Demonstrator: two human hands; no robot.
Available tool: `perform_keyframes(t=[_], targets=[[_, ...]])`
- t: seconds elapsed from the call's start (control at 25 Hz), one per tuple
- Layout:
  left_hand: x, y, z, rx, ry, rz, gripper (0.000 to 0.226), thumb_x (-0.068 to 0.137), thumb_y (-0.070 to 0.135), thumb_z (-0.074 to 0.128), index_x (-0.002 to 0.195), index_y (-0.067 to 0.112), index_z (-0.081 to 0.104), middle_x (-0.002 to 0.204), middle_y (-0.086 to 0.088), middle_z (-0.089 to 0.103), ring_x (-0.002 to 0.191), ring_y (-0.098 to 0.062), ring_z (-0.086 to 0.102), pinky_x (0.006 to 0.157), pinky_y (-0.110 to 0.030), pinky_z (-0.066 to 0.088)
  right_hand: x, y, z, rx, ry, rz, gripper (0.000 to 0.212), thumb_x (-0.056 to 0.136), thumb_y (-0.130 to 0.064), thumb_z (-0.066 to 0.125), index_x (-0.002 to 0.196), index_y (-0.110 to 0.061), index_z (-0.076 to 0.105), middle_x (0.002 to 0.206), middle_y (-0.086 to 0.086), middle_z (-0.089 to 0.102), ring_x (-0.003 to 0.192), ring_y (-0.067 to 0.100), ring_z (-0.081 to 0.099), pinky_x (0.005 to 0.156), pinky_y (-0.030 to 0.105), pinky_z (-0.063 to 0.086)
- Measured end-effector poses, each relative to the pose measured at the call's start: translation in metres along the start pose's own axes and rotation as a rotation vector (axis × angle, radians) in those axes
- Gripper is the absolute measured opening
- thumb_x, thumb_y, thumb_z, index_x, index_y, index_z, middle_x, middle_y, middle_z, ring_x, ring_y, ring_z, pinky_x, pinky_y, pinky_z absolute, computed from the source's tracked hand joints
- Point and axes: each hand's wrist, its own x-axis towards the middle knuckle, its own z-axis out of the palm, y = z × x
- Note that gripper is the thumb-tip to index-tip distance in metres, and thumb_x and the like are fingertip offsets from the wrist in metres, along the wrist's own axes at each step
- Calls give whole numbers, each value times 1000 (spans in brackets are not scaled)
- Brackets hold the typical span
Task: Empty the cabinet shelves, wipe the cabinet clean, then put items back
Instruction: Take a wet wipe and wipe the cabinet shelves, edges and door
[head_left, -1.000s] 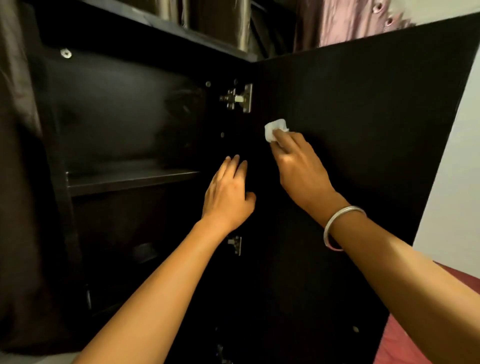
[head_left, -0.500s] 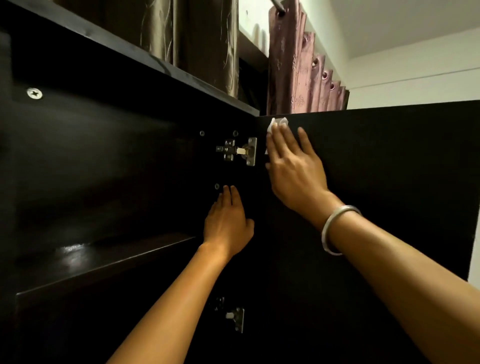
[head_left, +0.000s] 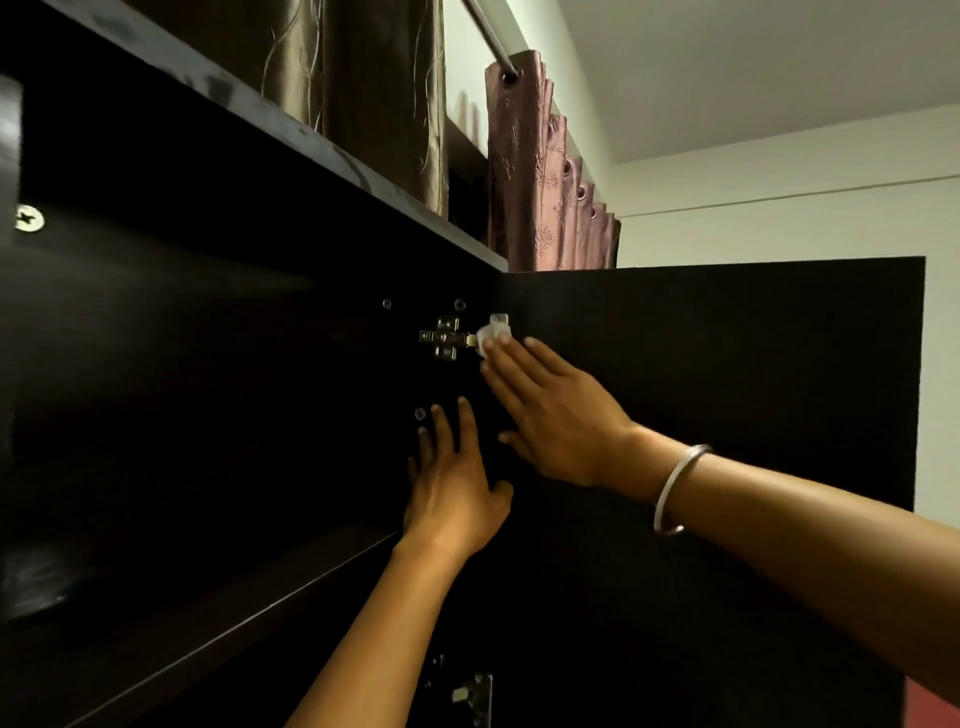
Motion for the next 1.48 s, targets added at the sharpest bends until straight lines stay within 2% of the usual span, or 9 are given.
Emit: perform_keyframes(t=[0.16, 0.36, 0.48, 0.68, 0.84, 1.04, 1.12, 1.36, 1.48], targets=[[5, 0, -3, -72, -66, -76, 111, 89, 38, 65, 152, 35, -26, 163, 0, -28, 154, -31, -5, 123, -47, 20, 3, 49, -13, 93, 179, 322, 67, 102, -41, 35, 156, -5, 18, 162, 18, 15, 151, 32, 12, 123, 48, 6], [3, -3, -4, -62, -54, -28, 113, 87, 41, 68, 154, 34, -22, 164, -1, -25, 154, -28, -2, 122, -45, 24, 3, 20, 3, 38, 120, -9, 63, 101, -36, 33, 155, -6, 21, 162, 16, 16, 151, 29, 12, 123, 46, 11], [2, 4, -8, -71, -89, -91, 114, 87, 38, 69, 153, 34, -25, 163, 0, -28, 154, -26, -9, 124, -45, 18, 16, 34, -11, 163, 226, 348, 61, 102, -30, 38, 155, -5, 23, 162, 16, 18, 151, 29, 12, 124, 45, 7], [-8, 8, -3, 219, 13, 111, 117, 88, 48, 60, 145, 15, -36, 158, -7, -37, 151, -23, -23, 126, -45, 2, -9, 8, 5, 69, 134, 35, 58, 102, -28, 31, 155, -6, 23, 162, 15, 15, 151, 29, 13, 124, 44, 8], [-10, 8, -1, 272, -9, 128, 117, 88, 46, 60, 140, 15, -39, 157, -7, -38, 151, -23, -21, 126, -46, 2, 2, 34, -8, 172, 269, 451, 60, 97, -18, 30, 154, -2, 22, 162, 19, 17, 151, 33, 14, 124, 45, 6], [-8, 3, -9, 460, 45, 173, 112, 88, 52, 53, 151, 7, -27, 162, -13, -28, 152, -28, -18, 124, -48, 3, 31, -1, -3, 141, 225, 195, 58, 93, -15, 24, 144, 2, 44, 152, 20, 40, 144, 32, 33, 121, 44, 18], [-9, 3, -11, 420, 35, 160, 111, 89, 48, 55, 151, 11, -29, 161, -10, -31, 151, -25, -21, 125, -44, 0, 9, 24, -14, 153, 262, 328, 56, 89, -9, 29, 140, 2, 49, 145, 20, 49, 139, 33, 42, 119, 44, 22], [-8, 3, -7, 252, 10, 163, 120, 87, 47, 64, 142, 16, -38, 156, -4, -39, 149, -19, -25, 116, -33, -10, -91, 77, -21, 249, 361, 1057, 61, 89, 7, 45, 148, -3, 37, 156, 17, 32, 148, 31, 22, 124, 45, 9], [-7, 1, -8, 252, 8, 170, 119, 87, 47, 62, 142, 16, -38, 154, -4, -41, 148, -19, -25, 118, -33, -9, -38, 43, -15, 211, 408, 863, 63, 87, 7, 43, 149, 0, 33, 157, 22, 28, 148, 34, 22, 123, 45, 10]])
